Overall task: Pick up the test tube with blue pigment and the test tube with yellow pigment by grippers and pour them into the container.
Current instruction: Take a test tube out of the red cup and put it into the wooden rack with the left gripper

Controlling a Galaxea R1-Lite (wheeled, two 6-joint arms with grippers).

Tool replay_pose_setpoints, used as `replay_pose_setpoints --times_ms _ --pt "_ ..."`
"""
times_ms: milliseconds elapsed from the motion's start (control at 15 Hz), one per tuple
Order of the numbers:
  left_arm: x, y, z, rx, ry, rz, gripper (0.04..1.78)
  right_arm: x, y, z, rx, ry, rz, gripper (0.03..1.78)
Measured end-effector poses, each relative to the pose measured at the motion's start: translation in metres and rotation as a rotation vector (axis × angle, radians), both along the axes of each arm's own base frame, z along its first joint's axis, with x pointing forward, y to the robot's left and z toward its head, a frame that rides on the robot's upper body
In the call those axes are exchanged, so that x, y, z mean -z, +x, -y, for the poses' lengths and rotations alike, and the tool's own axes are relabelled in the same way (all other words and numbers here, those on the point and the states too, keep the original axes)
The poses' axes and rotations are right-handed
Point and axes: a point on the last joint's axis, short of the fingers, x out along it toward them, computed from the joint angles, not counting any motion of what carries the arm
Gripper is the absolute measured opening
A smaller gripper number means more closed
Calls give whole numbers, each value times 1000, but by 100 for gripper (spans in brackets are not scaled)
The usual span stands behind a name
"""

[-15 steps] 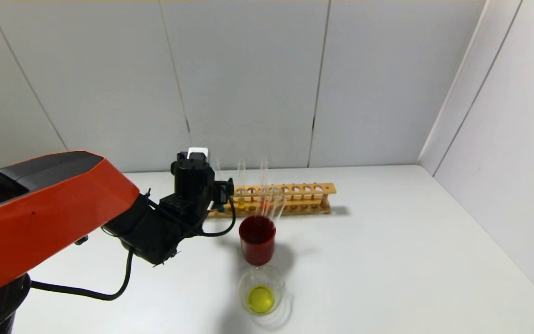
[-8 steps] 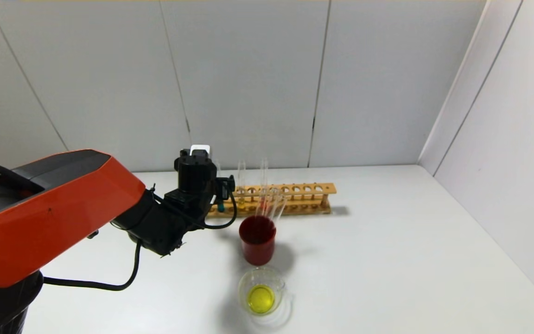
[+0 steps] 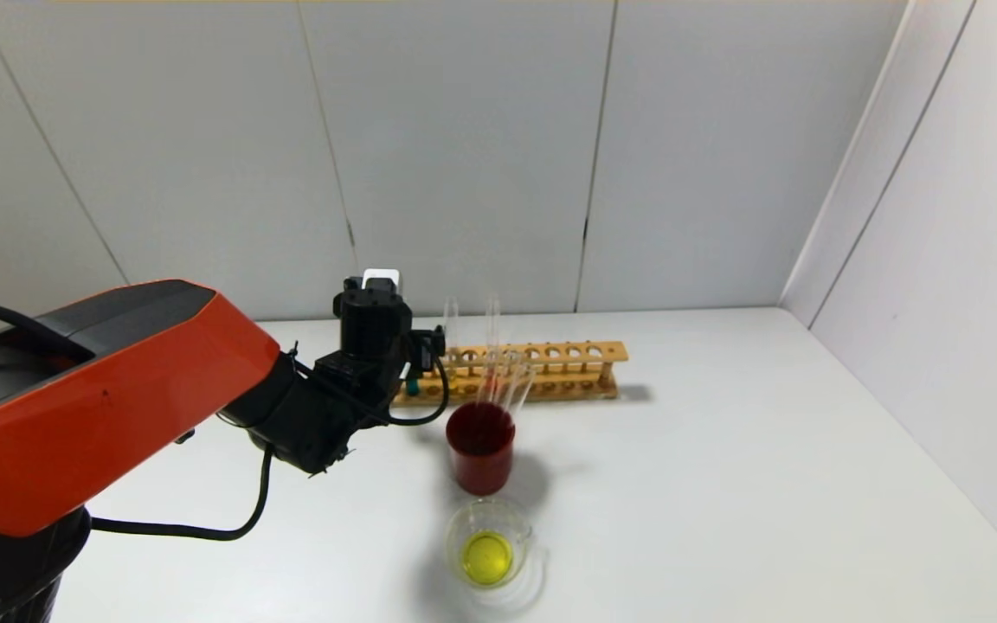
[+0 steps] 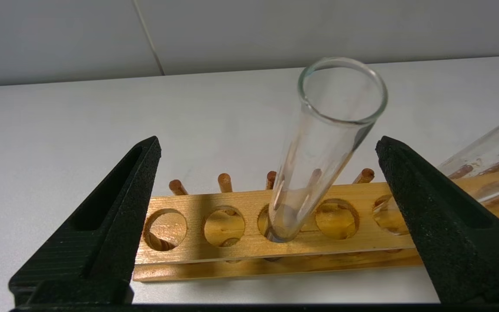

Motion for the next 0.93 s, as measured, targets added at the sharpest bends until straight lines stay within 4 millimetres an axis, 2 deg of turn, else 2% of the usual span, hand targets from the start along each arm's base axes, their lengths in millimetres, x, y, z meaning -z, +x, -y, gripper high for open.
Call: replay_pose_setpoints --times_ms 200,333,667,733,800,933 --pt "1 1 1 1 1 0 161 0 0 0 1 0 0 175" --pt "2 2 1 1 1 0 138 0 0 0 1 0 -1 175" --pt "4 2 3 4 6 -12 51 0 0 0 0 0 -1 175" --pt "5 1 4 8 7 -14 39 0 0 0 0 0 0 175" --pt "5 0 6 11 7 -15 33 0 0 0 0 0 -1 175" --pt "4 -1 7 13 7 -14 33 0 0 0 0 0 0 175"
